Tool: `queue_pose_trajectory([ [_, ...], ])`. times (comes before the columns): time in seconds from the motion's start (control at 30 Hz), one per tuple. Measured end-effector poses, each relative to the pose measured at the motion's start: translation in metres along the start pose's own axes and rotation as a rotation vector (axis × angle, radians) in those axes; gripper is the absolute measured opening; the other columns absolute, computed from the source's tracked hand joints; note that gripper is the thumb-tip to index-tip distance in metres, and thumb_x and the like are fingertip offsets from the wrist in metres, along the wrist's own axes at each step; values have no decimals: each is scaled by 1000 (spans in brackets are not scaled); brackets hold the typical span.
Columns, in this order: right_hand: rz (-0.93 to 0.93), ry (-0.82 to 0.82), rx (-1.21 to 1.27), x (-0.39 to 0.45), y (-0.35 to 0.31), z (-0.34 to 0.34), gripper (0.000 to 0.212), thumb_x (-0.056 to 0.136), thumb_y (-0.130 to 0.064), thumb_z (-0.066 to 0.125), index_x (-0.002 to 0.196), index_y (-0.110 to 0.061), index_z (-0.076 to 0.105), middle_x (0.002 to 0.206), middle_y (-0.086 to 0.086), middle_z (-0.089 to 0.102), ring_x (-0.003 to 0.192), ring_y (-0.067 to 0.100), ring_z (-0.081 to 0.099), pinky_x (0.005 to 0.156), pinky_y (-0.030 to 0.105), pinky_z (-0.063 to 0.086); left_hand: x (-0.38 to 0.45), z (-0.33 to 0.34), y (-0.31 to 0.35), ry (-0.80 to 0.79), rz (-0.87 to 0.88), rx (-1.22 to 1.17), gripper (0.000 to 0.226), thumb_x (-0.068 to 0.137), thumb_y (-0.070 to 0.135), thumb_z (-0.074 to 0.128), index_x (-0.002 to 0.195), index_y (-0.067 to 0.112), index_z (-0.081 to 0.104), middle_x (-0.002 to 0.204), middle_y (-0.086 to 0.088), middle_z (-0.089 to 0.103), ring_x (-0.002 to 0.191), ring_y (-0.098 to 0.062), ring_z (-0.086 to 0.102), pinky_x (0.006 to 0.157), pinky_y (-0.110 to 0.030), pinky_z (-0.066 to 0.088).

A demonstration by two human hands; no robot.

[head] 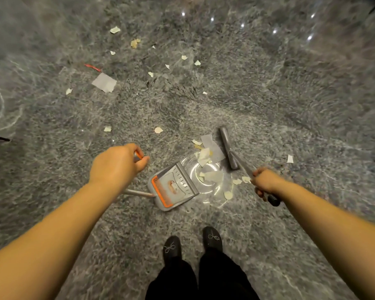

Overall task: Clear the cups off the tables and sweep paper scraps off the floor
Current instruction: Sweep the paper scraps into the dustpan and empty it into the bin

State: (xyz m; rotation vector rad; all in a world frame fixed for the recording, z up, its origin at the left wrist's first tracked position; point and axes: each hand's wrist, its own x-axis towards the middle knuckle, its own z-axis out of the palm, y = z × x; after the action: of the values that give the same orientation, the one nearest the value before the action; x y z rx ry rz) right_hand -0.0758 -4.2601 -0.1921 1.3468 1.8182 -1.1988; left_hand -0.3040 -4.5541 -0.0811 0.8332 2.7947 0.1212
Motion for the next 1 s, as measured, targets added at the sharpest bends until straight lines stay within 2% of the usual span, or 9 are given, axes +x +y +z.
queue_pose_trajectory([
  [0.1,7,-62,-154,-4,-8,17,20,94,4,38,111,4,48,53,14,54,44,26,49,42,28,40,13,-4,-6,-13,0,-8,24,87,52,63,85,29,61,81,0,71,81,-29,65,58,-30,38],
  [0.2,1,-102,-282,-12,-9,34,34,93,4,36,126,-2,39,63,14,55,43,22,50,37,24,39,21,-3,-5,-14,16,5,24,88,53,61,86,29,59,80,0,69,76,-28,62,56,-30,35],
  [0.3,-15,-128,-279,-25,-5,54,40,95,1,35,133,-10,35,75,14,56,43,19,51,34,21,39,24,-2,-2,-5,28,31,28,90,55,57,90,28,61,78,1,69,71,-25,60,52,-29,37],
  [0.47,-59,-176,-284,-49,-2,85,36,95,-3,41,131,-11,39,96,14,57,47,16,54,36,22,41,29,-3,-5,17,50,22,28,91,54,57,89,27,59,68,3,61,62,-21,54,45,-24,29],
  [0.6,-97,-259,-304,-67,-7,111,39,95,-4,43,132,-12,41,111,17,60,47,14,55,38,24,44,31,-3,-6,29,67,-8,26,91,52,58,84,27,57,63,5,56,58,-21,50,45,-23,27],
  [0.77,-131,-347,-258,-89,-15,133,39,96,-13,48,134,-17,38,98,13,63,42,13,53,39,23,44,28,-3,-6,30,75,-9,27,92,51,57,87,24,59,63,5,55,60,-21,52,44,-24,27],
  [0.87,-120,-349,-114,-101,-16,133,41,97,-13,51,136,-17,39,84,6,58,31,5,48,33,17,39,23,-3,-6,35,80,-7,28,92,51,57,91,23,61,73,-1,65,63,-23,54,47,-26,31],
  [1.0,-97,-319,32,-118,-13,127,41,97,-11,51,136,-17,41,71,0,53,29,4,45,33,17,36,17,-4,-9,11,64,-35,29,92,54,56,93,26,61,78,1,68,65,-21,58,47,-26,33],
])
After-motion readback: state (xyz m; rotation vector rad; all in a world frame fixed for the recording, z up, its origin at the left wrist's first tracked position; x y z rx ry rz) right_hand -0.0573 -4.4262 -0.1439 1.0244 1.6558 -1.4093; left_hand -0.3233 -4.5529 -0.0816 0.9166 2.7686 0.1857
